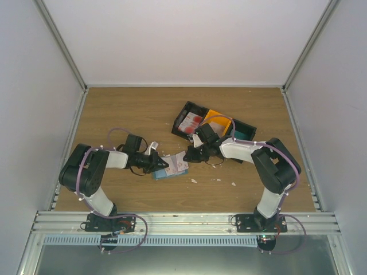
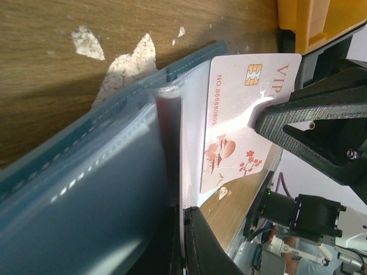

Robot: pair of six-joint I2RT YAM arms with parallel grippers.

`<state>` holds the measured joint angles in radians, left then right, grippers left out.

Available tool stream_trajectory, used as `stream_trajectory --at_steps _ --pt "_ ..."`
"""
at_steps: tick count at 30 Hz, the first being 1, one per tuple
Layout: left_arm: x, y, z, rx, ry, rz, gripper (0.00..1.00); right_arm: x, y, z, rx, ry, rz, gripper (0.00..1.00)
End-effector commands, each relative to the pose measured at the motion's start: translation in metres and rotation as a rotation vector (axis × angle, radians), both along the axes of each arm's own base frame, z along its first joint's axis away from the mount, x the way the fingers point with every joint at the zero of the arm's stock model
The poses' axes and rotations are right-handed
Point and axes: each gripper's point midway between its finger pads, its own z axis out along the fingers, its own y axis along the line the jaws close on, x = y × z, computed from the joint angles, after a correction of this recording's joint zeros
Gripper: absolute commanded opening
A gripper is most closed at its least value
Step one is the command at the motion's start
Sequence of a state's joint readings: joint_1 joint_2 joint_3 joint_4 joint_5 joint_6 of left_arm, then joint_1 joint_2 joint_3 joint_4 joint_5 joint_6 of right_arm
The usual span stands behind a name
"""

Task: Put the credit cards into the card holder
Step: Insert the credit card into the card holder.

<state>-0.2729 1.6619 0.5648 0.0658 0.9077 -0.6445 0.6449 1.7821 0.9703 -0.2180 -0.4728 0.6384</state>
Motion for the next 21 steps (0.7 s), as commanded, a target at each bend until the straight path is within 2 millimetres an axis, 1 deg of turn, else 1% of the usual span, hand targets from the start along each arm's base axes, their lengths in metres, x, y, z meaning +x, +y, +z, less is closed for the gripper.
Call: stream_trajectory --at_steps 1,5,10,14,16,17,19,21 --pt "-0.007 -0.009 -0.004 -0.026 0.002 -0.032 0.00 -0.010 -0.023 -0.033 -0.121 0.059 -0.035 0.01" --pt "-0.007 -0.011 -0.006 -0.026 0.003 -0.042 0.00 -0.011 -0.023 -0.033 -0.118 0.061 -0.036 0.01" --pt "-0.002 -0.013 -0.008 -0.023 -0.004 -0.051 0.01 -0.010 -0.022 -0.034 -0.112 0.059 -0.034 0.01" --pt "0.004 -0.016 -0.006 -0.024 -0.016 -0.058 0.06 -0.009 -0.020 -0.031 -0.100 0.048 -0.032 0.00" --pt "0.005 -0.016 -0.005 -0.015 -0.022 -0.059 0.12 -0.007 -0.019 -0.027 -0.091 0.037 -0.030 0.01" --pt "0.003 -0.015 -0.004 -0.002 -0.022 -0.057 0.17 -0.007 -0.018 -0.026 -0.091 0.033 -0.031 0.01" --pt "0.003 -0.010 -0.005 0.059 -0.033 -0.039 0.30 -0.007 -0.020 -0.027 -0.097 0.032 -0.033 0.01" --pt "-0.002 -0.004 -0.005 0.105 -0.028 -0.029 0.42 -0.007 -0.021 -0.028 -0.107 0.036 -0.038 0.01"
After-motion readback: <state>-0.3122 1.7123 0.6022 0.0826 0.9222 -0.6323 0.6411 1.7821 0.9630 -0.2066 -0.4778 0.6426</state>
